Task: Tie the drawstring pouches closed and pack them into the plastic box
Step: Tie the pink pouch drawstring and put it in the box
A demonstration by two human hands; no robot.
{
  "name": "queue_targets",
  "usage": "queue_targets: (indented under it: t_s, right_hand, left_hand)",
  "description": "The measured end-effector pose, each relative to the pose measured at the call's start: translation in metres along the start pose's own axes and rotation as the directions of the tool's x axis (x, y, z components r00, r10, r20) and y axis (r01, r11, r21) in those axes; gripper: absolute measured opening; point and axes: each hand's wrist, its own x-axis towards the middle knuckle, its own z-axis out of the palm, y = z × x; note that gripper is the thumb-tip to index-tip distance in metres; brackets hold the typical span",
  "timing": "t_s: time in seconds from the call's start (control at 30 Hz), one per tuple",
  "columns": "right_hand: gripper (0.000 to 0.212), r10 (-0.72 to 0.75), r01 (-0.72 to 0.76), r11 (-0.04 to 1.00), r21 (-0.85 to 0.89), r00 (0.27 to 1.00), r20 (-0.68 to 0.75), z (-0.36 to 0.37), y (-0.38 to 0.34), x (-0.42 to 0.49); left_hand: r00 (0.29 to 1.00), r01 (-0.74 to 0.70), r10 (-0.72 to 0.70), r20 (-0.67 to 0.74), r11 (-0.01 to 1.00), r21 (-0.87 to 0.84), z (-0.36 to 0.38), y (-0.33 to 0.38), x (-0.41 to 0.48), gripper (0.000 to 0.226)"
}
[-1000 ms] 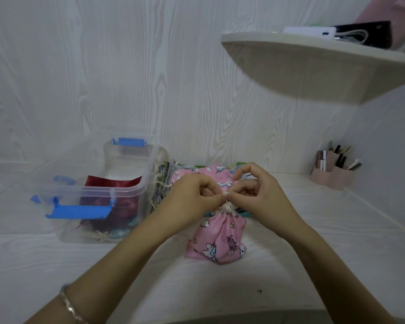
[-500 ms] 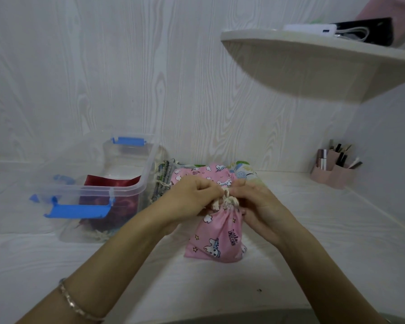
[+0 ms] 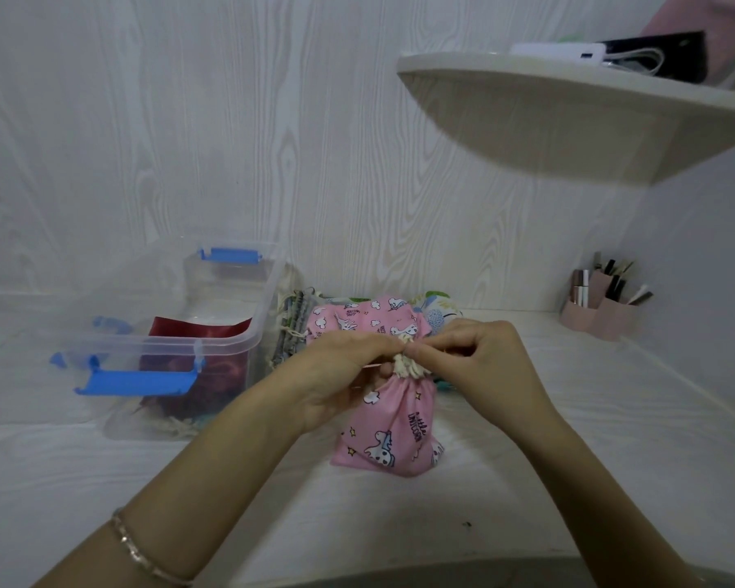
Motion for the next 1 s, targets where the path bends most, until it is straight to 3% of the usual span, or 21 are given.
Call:
queue_targets:
  t_s: [0.17, 0.37, 0.6, 0.8, 1.0]
  right_hand:
    - [0.002, 0.048, -0.048, 0.997, -0.065, 0.999, -0.006, 0.003, -0.003, 0.000]
    - [0.012, 0.082, -0.082, 0.997, 0.001, 0.997, -0.002, 0.004, -0.004, 0.000]
    - [0.006, 0.045, -0.045, 0.999, 0.006, 0.999, -0.008, 0.004, -0.003, -0.004]
    - [0.003, 0.001, -0.006, 0.995, -0.100, 0.999, -0.051, 0.002, -0.006, -0.004]
    - [0.008, 0.066, -0.066, 0.998, -0.003, 0.997, -0.035, 0.002, -0.004, -0.003]
  left_hand:
    - [0.983, -0.163, 0.175, -0.050, 0.969, 0.188, 0.000, -0.001, -0.001, 0.013]
    - [0.961, -0.251, 0.273, -0.039, 0.924, 0.289, -0.002, -0.002, -0.002, 0.015]
    - [0.913, -0.345, 0.406, -0.035, 0.815, 0.466, 0.006, -0.001, -0.003, 0.014]
    - [0.928, -0.344, 0.373, -0.015, 0.872, 0.348, 0.007, -0.005, -0.002, 0.016]
    - [0.934, -0.348, 0.355, 0.033, 0.888, 0.301, 0.005, -0.005, -0.004, 0.013]
